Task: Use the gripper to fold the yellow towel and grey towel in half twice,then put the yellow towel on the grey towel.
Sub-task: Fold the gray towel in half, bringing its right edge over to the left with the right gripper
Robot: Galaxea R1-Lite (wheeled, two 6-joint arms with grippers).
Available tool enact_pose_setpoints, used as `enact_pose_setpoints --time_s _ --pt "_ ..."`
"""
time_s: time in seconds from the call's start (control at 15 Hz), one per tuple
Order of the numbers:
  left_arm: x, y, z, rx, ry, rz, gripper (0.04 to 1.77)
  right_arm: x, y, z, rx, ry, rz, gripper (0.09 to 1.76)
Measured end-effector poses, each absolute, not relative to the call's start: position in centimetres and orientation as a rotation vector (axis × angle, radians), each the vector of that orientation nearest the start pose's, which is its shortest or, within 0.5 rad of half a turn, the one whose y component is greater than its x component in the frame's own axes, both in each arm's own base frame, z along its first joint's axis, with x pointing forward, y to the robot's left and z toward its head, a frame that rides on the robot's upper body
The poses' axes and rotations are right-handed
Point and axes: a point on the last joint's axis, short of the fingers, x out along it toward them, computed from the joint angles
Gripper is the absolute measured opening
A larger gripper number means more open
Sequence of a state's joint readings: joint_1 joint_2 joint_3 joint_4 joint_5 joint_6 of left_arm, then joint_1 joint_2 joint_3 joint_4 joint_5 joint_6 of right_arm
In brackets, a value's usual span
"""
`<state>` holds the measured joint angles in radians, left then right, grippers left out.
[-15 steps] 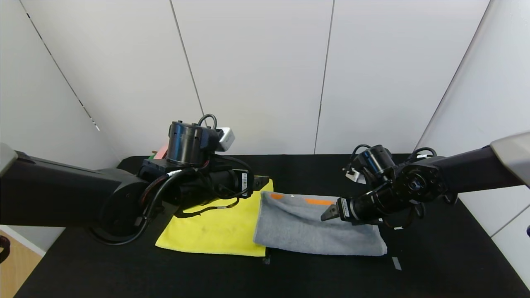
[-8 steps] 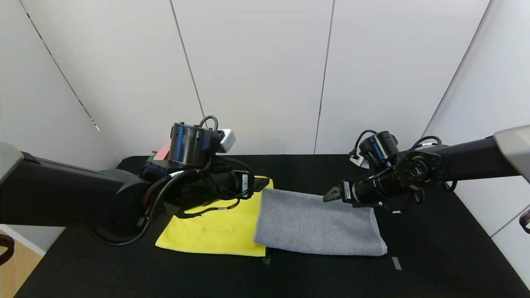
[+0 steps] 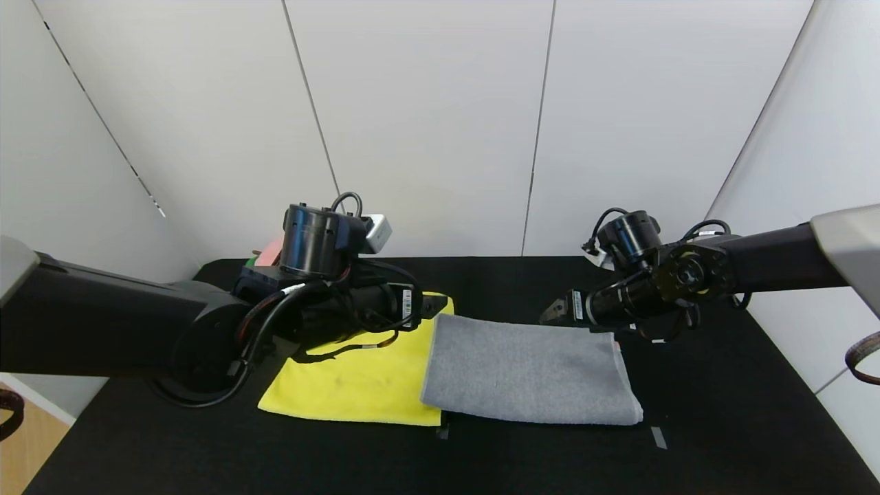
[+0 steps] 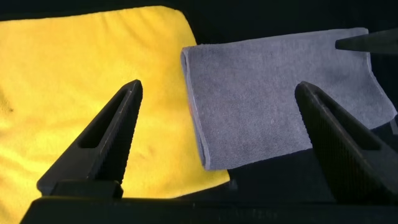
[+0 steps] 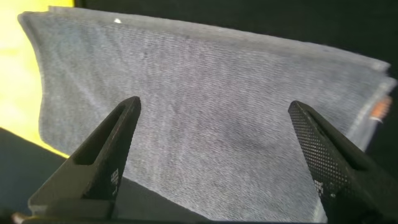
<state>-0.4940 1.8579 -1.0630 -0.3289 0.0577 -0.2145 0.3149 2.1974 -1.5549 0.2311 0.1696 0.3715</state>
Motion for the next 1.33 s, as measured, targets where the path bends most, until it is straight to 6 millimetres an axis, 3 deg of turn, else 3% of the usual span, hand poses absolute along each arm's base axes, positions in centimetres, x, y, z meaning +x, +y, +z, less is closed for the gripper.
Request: enact_pose_setpoints --time_s 0.2,0.47,0.73,0.93,1.33 --pt "31.1 -16.6 17.0 -0.08 0.495 -0.377 1.72 39.2 12.8 13.0 0.271 0.943 0.251 1.71" --pt "31.1 -16.6 17.0 -0.079 0.497 -0.379 1.72 35.6 10.8 14.2 0.28 0.966 0.229 1.71" --pt "31.1 -16.7 16.9 -0.079 0.498 -0.379 1.72 33.3 9.0 13.2 0.285 1.027 0.182 1.71" --pt "31.1 -16.7 16.8 -0.078 0.5 -0.379 1.72 32.8 8.3 12.2 0.31 1.067 0.194 1.71" --pt "31.2 -16.7 16.7 -0.077 0.503 -0.379 1.72 33.7 8.0 9.7 0.326 1.066 0.187 1.71"
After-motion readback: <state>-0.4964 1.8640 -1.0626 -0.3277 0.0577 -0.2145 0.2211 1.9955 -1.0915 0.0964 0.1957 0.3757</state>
